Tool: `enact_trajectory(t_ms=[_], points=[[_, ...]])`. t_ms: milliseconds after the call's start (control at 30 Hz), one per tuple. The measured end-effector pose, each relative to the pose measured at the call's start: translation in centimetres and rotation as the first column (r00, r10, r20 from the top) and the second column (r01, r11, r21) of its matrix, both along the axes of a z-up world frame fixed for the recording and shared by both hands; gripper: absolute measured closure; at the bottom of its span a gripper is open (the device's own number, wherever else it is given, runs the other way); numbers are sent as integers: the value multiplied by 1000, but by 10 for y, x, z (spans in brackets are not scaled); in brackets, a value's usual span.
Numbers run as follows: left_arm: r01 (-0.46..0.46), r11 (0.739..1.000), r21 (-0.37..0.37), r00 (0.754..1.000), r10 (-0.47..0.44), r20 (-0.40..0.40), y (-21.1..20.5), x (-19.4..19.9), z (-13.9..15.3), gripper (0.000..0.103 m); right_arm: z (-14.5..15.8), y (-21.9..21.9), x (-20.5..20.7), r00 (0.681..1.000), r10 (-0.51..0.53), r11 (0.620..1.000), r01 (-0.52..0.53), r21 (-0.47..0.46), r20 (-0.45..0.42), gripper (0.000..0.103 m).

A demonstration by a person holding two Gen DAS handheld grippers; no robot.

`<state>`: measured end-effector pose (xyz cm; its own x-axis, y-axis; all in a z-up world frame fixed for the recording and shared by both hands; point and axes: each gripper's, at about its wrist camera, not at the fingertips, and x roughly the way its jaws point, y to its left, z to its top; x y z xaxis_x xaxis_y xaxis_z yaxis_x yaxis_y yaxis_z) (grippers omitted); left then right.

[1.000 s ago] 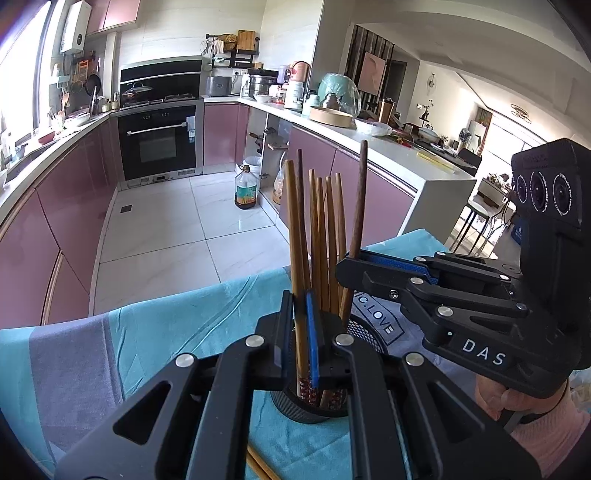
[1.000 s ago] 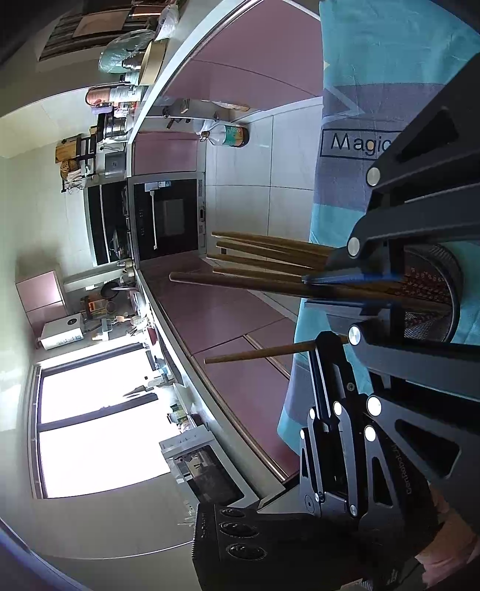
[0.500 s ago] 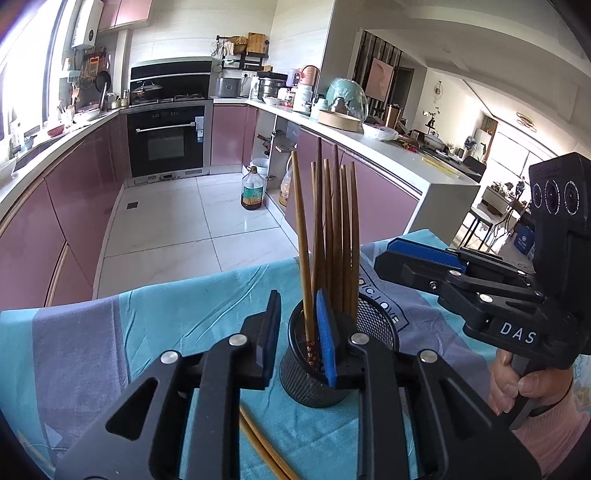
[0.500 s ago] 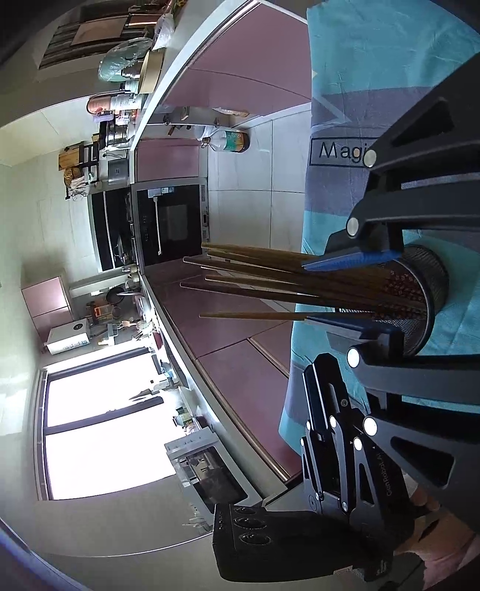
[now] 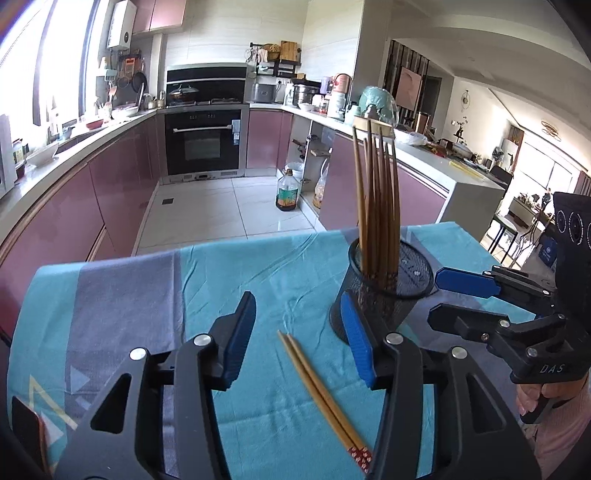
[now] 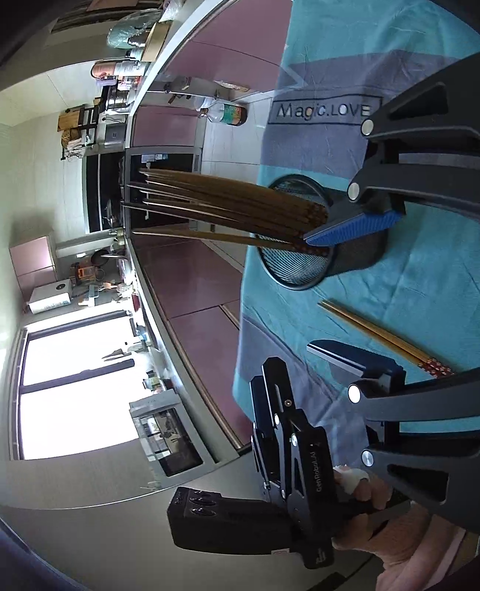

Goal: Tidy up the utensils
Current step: 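Move both open grippers back over the last two chopsticks on the cloth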

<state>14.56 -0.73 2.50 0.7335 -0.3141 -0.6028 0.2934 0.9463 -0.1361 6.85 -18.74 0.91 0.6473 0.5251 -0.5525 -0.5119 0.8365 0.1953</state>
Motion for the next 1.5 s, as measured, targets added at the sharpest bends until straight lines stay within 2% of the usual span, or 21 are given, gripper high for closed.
enact_trajectory(t_ms=[267,433,1033,1367,1433,1500], points=[[-45,999,-2,993,44,-108,22,-23,-53,55,-54,38,-11,989,43,998,-51,-49,-140,52],[-52,999,-4,990,51,-135,24,-32,-71,55,-70,52,-16,985,36,993,-54,-102,-169,53],[-41,999,-8,982,39,-183,13,-34,-90,54,-82,58,-16,983,-16,984,-17,-176,-182,56],[-44,999,-8,980,42,-197,14,-33,-96,53,-83,58,-12,981,-33,984,-1,-177,-189,57],[-44,999,-8,979,41,-199,14,-33,-97,53,-84,56,-12,980,-48,983,13,-180,-192,64],[-46,999,-7,978,43,-202,14,-33,-98,53,-85,53,-11,979,-52,985,16,-174,-199,65]])
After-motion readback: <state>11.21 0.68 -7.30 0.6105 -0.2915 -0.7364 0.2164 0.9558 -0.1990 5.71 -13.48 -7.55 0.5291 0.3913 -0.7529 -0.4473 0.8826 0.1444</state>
